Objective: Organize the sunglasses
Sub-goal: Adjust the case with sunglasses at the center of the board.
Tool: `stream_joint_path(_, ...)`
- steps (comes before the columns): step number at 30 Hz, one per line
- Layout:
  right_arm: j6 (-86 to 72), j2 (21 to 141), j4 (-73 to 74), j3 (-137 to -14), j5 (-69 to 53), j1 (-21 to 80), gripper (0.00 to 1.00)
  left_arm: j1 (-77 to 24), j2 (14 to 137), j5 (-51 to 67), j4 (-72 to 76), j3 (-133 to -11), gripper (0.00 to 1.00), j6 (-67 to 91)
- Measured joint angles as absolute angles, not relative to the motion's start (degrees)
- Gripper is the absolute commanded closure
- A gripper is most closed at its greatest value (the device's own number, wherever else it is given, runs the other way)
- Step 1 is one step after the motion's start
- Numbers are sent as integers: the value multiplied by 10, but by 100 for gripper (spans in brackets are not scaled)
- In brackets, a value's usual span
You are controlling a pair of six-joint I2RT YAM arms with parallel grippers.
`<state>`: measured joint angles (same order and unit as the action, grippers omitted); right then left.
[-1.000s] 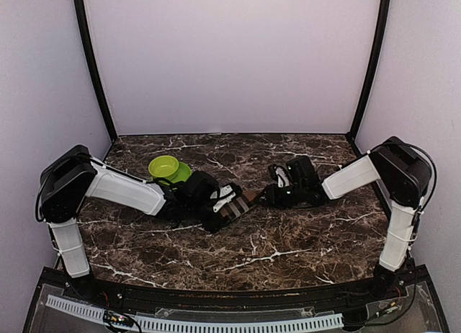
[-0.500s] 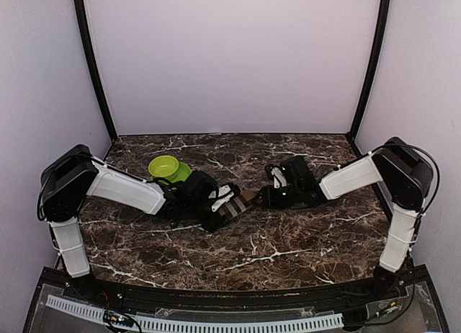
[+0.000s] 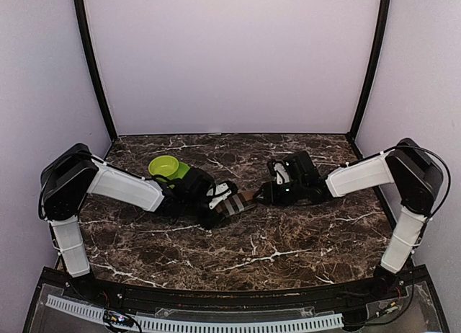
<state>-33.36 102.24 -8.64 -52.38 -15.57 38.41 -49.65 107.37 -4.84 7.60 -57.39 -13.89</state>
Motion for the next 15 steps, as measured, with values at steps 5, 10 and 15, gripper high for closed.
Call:
stream_joint_path(5, -331, 1012, -69, -522, -150, 379, 42, -496, 1073, -25, 77, -576, 30, -138)
stream_joint_path(10, -317, 992, -39, -523, -130, 372, 31, -496, 1038, -13, 99, -542, 26, -125)
stream_joint_path(15, -288, 967, 28, -548, -85, 366, 17, -495, 947, -40, 129, -490, 19, -99)
